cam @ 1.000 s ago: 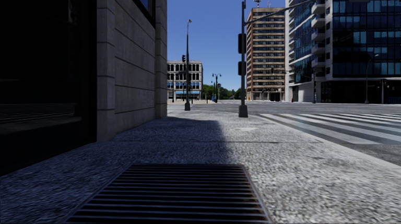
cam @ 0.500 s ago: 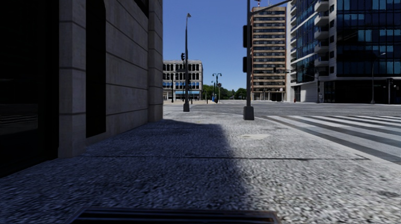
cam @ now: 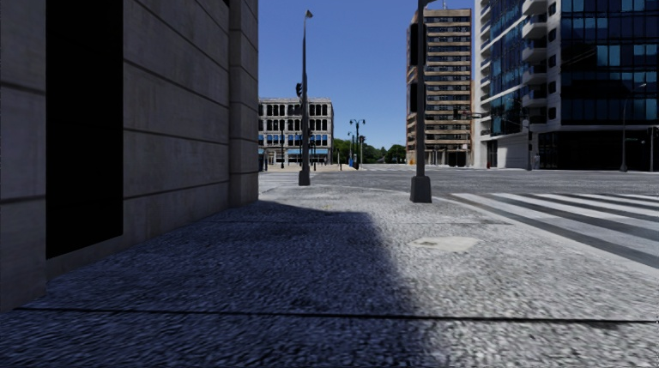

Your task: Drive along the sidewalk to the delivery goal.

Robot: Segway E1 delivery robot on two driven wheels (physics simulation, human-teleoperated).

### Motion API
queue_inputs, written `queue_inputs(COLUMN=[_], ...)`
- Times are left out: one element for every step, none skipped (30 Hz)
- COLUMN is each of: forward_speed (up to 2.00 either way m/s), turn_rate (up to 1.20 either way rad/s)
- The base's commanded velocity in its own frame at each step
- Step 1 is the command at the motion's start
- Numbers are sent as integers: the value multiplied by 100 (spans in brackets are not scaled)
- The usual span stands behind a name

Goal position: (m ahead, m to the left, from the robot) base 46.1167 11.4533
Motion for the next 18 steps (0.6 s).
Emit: queue_inputs(forward_speed=[200,200,200,200,200,200,200,200,200,200,200,200,200,200,200,200,200,200], turn_rate=[0,0,0,0,0,0,0,0,0,0,0,0,0,0,0,0,0,0])
